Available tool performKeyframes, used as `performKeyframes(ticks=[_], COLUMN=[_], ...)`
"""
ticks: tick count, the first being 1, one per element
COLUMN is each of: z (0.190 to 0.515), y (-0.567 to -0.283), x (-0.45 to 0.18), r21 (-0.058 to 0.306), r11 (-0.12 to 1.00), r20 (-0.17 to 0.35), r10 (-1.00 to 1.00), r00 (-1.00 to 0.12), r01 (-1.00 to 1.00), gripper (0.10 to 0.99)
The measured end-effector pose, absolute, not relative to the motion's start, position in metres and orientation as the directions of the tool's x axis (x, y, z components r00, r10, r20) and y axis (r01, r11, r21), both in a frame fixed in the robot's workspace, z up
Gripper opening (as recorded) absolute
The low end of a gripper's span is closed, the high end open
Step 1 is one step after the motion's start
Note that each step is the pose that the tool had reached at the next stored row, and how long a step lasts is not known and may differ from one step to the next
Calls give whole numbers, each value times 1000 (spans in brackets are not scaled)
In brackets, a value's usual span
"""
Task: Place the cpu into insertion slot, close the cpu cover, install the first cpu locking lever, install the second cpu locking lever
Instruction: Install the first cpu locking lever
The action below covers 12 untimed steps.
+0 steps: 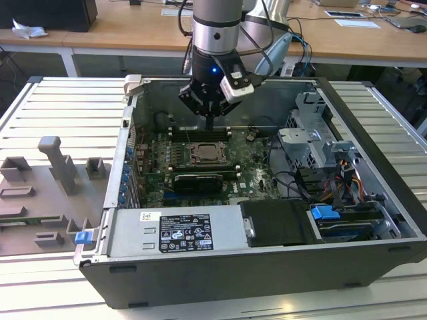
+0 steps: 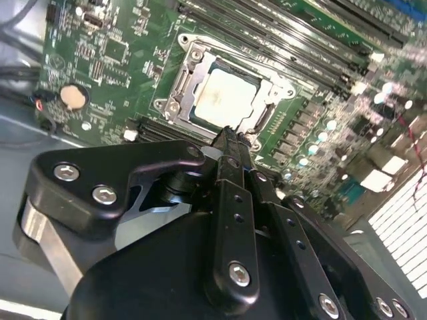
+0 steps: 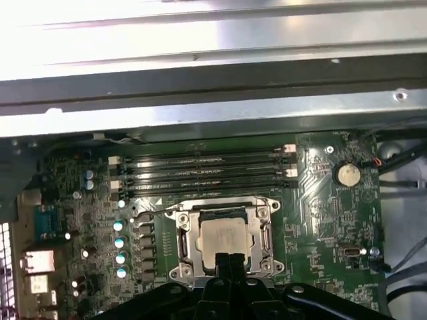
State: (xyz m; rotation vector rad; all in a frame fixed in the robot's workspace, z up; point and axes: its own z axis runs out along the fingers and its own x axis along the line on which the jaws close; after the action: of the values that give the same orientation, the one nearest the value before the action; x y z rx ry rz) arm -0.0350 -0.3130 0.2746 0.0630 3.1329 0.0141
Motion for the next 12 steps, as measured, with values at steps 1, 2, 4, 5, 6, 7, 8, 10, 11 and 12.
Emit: performKeyframes(ticks=[1,2,4,5,6,7,8,10,11,12], z=[275,275,275,275,275,274,274,275,274,274], y=[-313,-313,-313,-313,-313,-313,-313,-313,-313,-313], x=[-35,-35,-35,-35,-35,-35,-37,-44,-48,-55], r21=[9,9,9,9,9,9,9,9,9,9], r11=[1000,1000,999,998,997,996,996,995,996,996], r20=[-8,-8,-8,-8,-8,-8,-8,-8,-9,-10], r10=[22,1,-40,-56,-78,-90,-94,-94,-94,-94], r00=[-1000,-1000,-999,-998,-997,-996,-996,-996,-996,-996], r01=[22,1,-40,-57,-78,-90,-94,-94,-94,-94], gripper=[106,106,106,106,106,106,106,106,106,106])
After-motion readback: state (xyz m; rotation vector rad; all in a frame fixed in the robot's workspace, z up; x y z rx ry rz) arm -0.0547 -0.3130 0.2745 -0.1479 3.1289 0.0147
